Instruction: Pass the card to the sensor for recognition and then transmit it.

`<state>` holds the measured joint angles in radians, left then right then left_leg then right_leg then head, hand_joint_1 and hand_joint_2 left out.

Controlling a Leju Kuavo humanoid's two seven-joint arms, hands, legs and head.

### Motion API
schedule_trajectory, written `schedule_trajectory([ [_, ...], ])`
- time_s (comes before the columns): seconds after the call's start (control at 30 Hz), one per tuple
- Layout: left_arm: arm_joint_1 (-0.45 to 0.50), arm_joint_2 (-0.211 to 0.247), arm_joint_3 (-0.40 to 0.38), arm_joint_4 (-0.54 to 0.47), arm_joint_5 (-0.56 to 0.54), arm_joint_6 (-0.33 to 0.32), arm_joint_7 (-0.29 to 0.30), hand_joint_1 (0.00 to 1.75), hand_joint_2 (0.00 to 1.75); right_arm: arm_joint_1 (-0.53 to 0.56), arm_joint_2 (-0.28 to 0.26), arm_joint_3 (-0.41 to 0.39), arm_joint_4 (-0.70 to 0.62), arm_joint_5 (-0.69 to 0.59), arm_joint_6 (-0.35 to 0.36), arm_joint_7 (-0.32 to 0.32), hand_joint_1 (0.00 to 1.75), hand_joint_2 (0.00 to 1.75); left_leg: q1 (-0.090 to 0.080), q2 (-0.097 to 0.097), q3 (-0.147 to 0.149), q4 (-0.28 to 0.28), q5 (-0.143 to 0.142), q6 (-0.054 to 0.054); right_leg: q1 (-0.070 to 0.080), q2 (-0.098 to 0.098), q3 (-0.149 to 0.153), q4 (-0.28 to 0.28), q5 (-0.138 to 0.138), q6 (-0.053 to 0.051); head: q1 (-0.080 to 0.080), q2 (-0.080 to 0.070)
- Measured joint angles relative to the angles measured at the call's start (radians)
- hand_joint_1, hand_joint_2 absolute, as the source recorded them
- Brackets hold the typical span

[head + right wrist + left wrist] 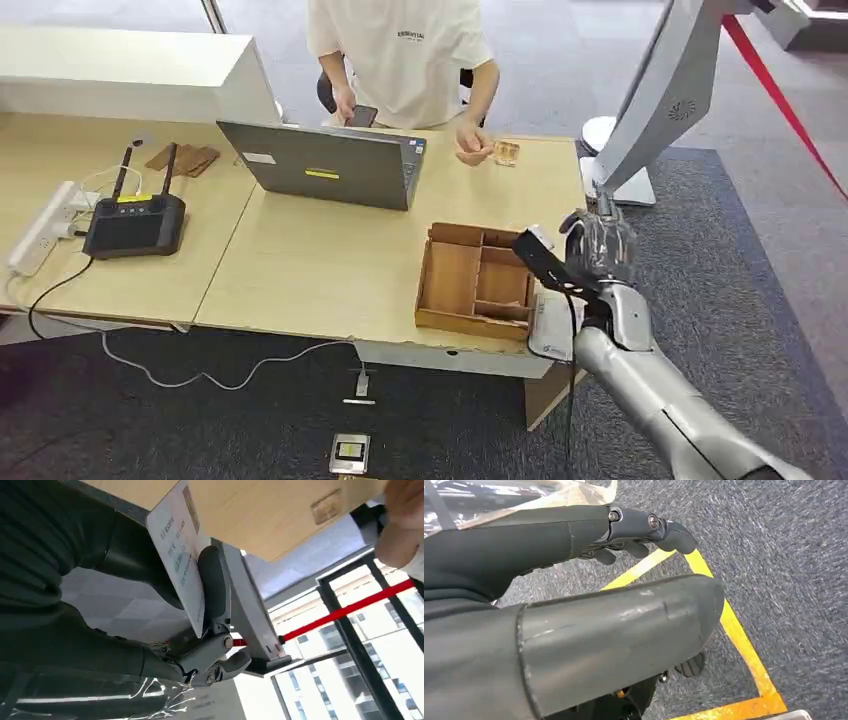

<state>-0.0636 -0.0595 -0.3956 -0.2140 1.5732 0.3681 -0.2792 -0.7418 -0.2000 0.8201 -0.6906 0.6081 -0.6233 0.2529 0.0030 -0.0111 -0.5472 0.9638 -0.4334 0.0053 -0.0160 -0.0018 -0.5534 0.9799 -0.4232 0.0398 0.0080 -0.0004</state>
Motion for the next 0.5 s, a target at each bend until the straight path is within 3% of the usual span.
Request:
schedule_trajectory([
  [0.17,-0.002,-0.001,0.007,0.000,0.000,0.000,0.000,0.00,0.00,0.045,-0.059,-0.035,-0.069,0.011,0.002,0.008,1.75,1.75,0.000,0.004,0.001,0.000,0.000,0.000,0.000,0.004,-0.002,0.000,0.001,-0.001,0.000,0.000],
  [0.5,-0.002,-0.006,0.015,0.000,0.000,0.000,0.006,0.00,0.00,0.107,-0.127,-0.082,-0.168,0.042,0.024,0.051,1.75,1.75,0.000,0.004,0.000,0.000,0.000,0.000,0.001,0.003,-0.001,0.000,0.001,-0.001,0.000,0.000],
])
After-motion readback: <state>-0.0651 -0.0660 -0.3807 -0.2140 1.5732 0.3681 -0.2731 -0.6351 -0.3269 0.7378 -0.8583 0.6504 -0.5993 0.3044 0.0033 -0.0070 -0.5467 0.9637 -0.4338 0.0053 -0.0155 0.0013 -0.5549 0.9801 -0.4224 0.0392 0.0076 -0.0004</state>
